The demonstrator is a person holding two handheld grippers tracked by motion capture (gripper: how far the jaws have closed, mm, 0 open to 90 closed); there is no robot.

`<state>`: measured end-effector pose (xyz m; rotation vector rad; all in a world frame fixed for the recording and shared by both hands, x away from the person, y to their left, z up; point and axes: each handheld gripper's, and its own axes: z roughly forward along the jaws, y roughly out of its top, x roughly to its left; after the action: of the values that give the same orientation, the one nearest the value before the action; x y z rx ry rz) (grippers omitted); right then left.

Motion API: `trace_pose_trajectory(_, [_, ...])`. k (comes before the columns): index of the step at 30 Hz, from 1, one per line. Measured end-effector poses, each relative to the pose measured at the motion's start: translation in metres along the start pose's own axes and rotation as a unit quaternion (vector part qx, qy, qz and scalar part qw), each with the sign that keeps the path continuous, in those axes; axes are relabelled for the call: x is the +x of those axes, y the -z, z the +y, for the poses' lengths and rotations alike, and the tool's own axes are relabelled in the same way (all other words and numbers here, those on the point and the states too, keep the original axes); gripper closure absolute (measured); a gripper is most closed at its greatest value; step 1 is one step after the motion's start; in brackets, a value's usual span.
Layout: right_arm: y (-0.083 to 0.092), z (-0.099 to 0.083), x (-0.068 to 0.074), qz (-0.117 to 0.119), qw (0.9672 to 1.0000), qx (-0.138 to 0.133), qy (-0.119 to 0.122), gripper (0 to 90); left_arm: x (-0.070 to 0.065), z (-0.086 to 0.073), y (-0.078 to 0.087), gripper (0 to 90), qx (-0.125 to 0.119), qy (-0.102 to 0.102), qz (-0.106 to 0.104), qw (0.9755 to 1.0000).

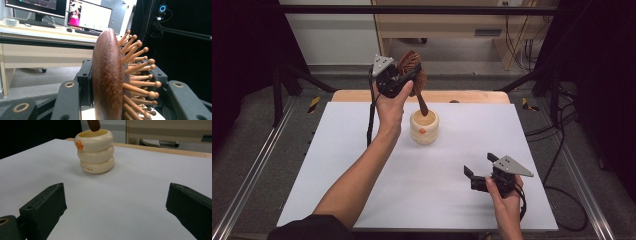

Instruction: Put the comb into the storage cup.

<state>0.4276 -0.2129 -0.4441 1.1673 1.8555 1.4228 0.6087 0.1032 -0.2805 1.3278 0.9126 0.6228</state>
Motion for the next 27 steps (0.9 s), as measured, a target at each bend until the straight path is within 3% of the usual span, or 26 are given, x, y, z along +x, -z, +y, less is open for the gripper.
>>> trace_pose_trajectory(11, [-0.0001,0.0001,0.0,0.001,1.0,-0.001,0.0,3.2,-0.0001,-0.0024,-0.0014,50.6,0.003,-0.009,-0.001,1.0])
trace_pose_trajectory(16, [0.0,-0.0001,-0.0002,0.001,1.0,0.001,0.005,3.2,0.0015,-0.0042,-0.0015,50.6,0.005,0.001,0.002,1.0])
trace_pose_trajectory(27, [-0.0008,-0.0003,0.0004,0.002,1.0,0.003,0.004,3.2,0.0015,-0.0084,-0.0023,50.5,0.01,0.002,0.002,0.9999])
